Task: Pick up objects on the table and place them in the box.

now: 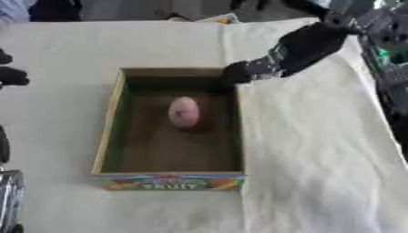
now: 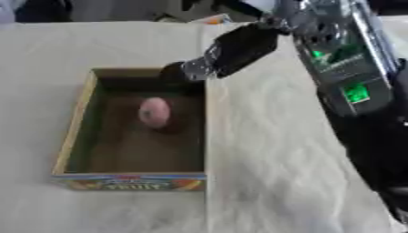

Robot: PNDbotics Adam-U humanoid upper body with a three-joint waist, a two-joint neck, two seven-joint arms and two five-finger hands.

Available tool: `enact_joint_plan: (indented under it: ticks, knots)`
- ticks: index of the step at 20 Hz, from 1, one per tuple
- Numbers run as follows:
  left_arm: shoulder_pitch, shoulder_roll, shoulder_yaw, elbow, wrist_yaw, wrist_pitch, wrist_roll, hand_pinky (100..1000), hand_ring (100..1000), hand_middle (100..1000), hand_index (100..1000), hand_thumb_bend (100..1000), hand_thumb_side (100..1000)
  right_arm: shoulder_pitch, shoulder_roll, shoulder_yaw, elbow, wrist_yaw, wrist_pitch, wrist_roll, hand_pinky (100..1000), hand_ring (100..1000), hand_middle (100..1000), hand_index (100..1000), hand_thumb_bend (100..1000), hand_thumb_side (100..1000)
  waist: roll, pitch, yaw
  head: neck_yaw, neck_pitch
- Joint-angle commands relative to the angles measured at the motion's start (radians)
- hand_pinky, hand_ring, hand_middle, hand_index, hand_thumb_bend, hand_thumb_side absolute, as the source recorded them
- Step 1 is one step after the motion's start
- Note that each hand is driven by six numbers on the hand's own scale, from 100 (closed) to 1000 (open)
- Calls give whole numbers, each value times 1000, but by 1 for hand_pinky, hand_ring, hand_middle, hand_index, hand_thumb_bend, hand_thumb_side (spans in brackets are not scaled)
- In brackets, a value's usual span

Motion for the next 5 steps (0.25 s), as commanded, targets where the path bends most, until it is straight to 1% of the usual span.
enact_joint_plan:
  ticks: [1,4,5]
  knots:
    - [-4,11,10,-20,-5,0,6,521,513,550,653,100,798,3,-53,-46,-38,-38,14,-39,683,812,698,947,730,723,1,-13,-3,7,-8]
    - [-5,11,11,-21,-6,-1,8,521,513,550,653,100,798,22,-80,-72,-39,-61,4,-85,683,812,698,946,728,728,2,-11,-5,10,-8]
    - [-5,12,12,-22,-6,-1,9,521,513,549,652,100,798,31,-92,-83,-40,-69,0,-104,681,809,696,945,721,742,3,-10,-7,13,-7]
